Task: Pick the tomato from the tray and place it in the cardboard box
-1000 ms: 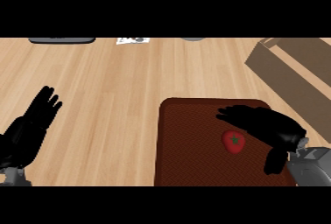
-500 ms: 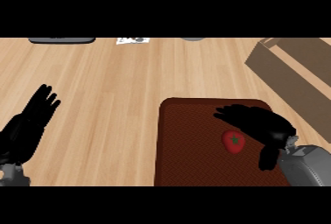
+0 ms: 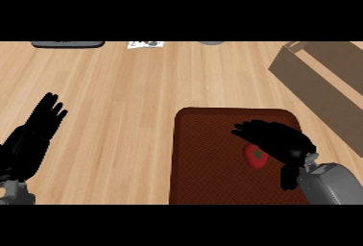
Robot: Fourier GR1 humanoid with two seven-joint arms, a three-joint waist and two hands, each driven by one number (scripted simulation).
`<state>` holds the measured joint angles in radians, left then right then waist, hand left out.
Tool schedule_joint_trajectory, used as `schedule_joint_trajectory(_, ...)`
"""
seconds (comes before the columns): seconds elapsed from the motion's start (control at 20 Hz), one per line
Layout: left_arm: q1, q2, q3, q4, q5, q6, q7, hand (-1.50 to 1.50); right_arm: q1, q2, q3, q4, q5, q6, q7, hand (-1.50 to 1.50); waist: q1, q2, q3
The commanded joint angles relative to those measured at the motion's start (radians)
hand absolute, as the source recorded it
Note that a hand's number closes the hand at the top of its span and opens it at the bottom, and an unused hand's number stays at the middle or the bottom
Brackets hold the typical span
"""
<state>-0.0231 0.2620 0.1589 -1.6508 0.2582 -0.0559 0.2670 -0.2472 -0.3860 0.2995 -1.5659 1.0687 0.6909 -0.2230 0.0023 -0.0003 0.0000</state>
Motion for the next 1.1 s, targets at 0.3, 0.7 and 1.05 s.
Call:
schedule_joint_trajectory(0.3, 0.043, -0.023, 0.015, -0.049, -0.033, -0.020, 0.018, 0.00, 0.008, 0.046, 0.005, 0.081, 0.099, -0.053, -0.035, -1.50, 0.002, 0.000, 0.000)
schedule_joint_trajectory(0.7, 0.092, -0.060, 0.017, -0.074, -0.038, -0.046, -0.013, 0.00, 0.001, 0.095, -0.019, 0.117, 0.126, -0.079, -0.048, 1.50, 0.001, -0.001, 0.000)
schedule_joint_trajectory(1.05, -0.076, 0.012, 0.094, 0.091, 0.001, -0.089, 0.009, 0.00, -0.051, 0.085, -0.034, 0.267, 0.152, -0.252, -0.213, 1.50, -0.001, 0.001, 0.000)
